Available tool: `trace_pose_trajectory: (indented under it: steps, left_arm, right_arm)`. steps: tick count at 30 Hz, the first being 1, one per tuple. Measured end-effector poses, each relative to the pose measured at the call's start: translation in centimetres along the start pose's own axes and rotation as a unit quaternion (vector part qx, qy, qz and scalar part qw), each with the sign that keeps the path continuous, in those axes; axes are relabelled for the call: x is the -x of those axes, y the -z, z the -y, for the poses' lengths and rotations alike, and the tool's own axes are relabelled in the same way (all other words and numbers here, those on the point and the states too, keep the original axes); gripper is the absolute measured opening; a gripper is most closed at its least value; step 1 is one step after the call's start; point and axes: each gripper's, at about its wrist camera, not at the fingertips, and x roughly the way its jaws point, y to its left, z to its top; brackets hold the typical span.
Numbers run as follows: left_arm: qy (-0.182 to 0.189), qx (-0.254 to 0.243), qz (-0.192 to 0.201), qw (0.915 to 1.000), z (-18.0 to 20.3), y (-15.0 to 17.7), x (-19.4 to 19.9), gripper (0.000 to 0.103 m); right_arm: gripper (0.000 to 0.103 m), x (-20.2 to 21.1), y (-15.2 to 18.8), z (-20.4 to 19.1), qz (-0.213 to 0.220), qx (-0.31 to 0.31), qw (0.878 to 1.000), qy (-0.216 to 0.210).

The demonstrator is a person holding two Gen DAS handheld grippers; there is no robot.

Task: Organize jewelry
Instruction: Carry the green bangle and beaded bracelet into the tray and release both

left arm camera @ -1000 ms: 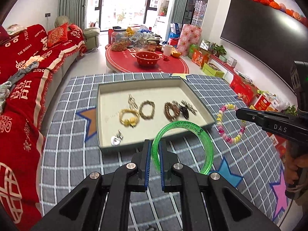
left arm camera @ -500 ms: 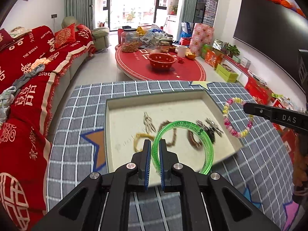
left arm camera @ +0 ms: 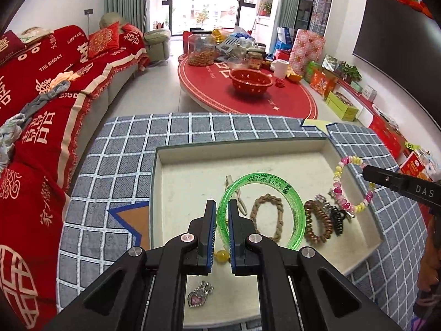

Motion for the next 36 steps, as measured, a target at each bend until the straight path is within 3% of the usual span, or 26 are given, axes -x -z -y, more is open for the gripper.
trace_pose_trajectory:
  steps: [16,31,34,36]
  left_arm:
    - [-0.048,-0.022,-0.016,0.9985,0.9,0.3,-4.0,0.021]
    - [-0.066,-0.046,-0.016,0.9966,2.2,0.7,-4.0,0.022]
    - [-0.066,-0.047,-0.009,0.9966,2.4,0.6,-3.5,0.022]
    - [-0.063,-0.044,-0.002,0.9971,2.3,0.6,-3.1,0.022]
  right_arm:
    - [0.01,-4.9,0.4,0.9,-0.023,-0.031,0.999,0.009]
    - [0.012,-6.2,1.4,1.3,-0.037,-0.024,0.999,0.018]
    - [0.02,-6.1,1.5,1.4,-0.038,-0.028,0.999,0.009]
    - [0.041,-5.8,1.6,1.3,-0.035,-0.028,0.999,0.004]
